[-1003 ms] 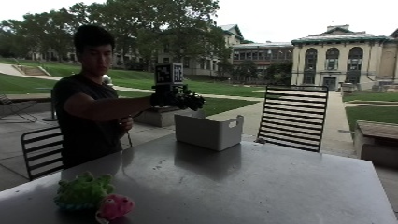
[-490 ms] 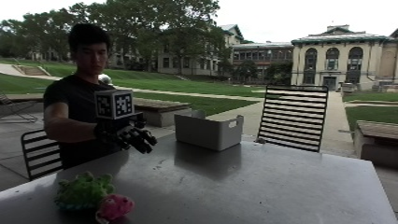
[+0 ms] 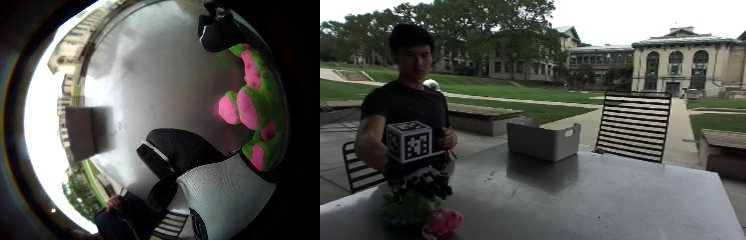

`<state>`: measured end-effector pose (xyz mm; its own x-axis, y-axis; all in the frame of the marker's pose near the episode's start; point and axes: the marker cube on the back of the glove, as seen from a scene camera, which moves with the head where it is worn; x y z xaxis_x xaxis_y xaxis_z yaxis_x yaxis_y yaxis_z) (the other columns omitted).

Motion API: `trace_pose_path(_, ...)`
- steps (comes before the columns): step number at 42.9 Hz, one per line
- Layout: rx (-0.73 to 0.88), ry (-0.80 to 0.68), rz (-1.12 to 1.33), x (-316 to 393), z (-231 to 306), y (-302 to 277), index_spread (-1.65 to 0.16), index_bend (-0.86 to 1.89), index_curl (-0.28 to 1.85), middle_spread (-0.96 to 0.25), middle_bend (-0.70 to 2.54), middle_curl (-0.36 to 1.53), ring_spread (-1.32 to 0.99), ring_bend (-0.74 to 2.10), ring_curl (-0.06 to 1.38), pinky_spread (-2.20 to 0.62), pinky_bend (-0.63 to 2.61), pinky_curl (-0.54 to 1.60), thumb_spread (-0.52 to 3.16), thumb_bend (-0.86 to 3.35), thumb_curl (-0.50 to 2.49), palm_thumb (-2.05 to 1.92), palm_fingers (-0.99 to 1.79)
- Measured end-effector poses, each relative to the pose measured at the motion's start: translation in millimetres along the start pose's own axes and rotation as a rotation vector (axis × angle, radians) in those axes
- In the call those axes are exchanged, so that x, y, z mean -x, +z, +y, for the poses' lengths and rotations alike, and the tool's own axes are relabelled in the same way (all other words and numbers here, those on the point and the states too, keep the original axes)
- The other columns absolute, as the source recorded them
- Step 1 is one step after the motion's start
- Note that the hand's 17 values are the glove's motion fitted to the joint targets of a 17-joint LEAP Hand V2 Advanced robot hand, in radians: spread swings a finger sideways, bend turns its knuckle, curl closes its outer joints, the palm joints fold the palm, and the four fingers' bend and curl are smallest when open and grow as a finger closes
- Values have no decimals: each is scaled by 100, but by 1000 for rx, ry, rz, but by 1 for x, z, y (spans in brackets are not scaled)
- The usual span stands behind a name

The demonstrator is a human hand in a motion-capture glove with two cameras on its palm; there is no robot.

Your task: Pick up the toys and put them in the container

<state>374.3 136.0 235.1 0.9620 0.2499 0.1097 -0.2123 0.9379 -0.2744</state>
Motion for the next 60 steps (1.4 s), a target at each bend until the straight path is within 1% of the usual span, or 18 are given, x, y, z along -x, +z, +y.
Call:
trace_pose_path(1, 8, 5, -2, -3, 0, 3, -42, 77, 57, -24, 58, 45, -35, 45, 22, 5, 45, 18, 105, -3, 26, -1, 22)
trace_pose_path(4, 23, 18, -8, -13, 0, 13, -40, 92, 61, -24, 50, 43, -35, 36, 19, 6, 52, 20, 108, 2, 28, 8, 27)
trace_pose_path(13, 82, 57, -55, -30, 2, 39, -32, 109, 66, -26, 39, 40, -34, 19, 16, 7, 62, 25, 115, 10, 32, 28, 35)
trace_pose_path(19, 82, 91, -67, -37, -2, 48, -23, 126, 68, -25, 15, 35, -31, 17, 14, 0, 82, 30, 121, 22, 37, 51, 46)
trace_pose_path(20, 82, 97, -65, -37, -3, 48, -21, 126, 68, -25, 11, 33, -32, 23, 16, -5, 86, 32, 123, 25, 38, 56, 52)
trace_pose_path(21, 82, 101, -64, -38, -3, 48, -20, 127, 68, -25, 11, 32, -31, 22, 15, -5, 86, 31, 122, 25, 38, 56, 50)
trace_pose_path(23, 79, 111, -65, -38, -4, 48, -16, 123, 67, -26, 5, 29, -37, 44, 21, -20, 97, 34, 128, 35, 42, 70, 81)
trace_pose_path(25, 74, 119, -74, -37, -4, 47, -14, 121, 65, -27, 7, 27, -40, 50, 22, -26, 97, 33, 129, 38, 44, 75, 88)
trace_pose_path(28, 54, 126, -78, -37, -4, 45, -10, 119, 64, -29, 15, 27, -44, 59, 26, -34, 95, 34, 128, 41, 47, 81, 99)
trace_pose_path(29, 47, 130, -73, -36, -3, 45, -9, 117, 65, -31, 25, 31, -45, 63, 29, -37, 92, 34, 124, 42, 49, 85, 111)
trace_pose_path(32, 30, 145, -40, -34, -1, 43, -7, 117, 66, -33, 27, 33, -47, 68, 32, -41, 90, 35, 122, 44, 52, 89, 115)
trace_pose_path(34, 24, 146, -20, -32, 0, 40, -6, 119, 68, -35, 38, 37, -47, 78, 37, -44, 83, 33, 130, 53, 55, 98, 131)
trace_pose_path(39, 14, 139, -34, -17, -1, 23, -6, 122, 71, -38, 51, 43, -46, 94, 42, -47, 74, 32, 147, 66, 58, 104, 133)
trace_pose_path(42, -7, 132, -38, 2, -3, 4, -7, 112, 71, -40, 55, 46, -45, 100, 44, -49, 78, 33, 133, 61, 63, 104, 121)
trace_pose_path(43, -17, 129, -36, 9, -3, -3, -8, 106, 71, -40, 54, 46, -45, 100, 44, -47, 81, 34, 125, 50, 62, 91, 107)
trace_pose_path(49, -72, 107, -32, 41, -10, -46, -11, 92, 76, -43, 50, 48, -47, 98, 45, -46, 92, 38, 107, 37, 65, 80, 91)
trace_pose_path(51, -98, 102, -34, 55, -14, -64, -12, 88, 77, -44, 46, 48, -49, 92, 44, -46, 100, 40, 105, 34, 65, 76, 78)
trace_pose_path(60, -191, 56, -32, 128, -29, -148, -17, 74, 83, -47, 41, 50, -52, 88, 41, -44, 110, 41, 97, 28, 70, 73, 71)
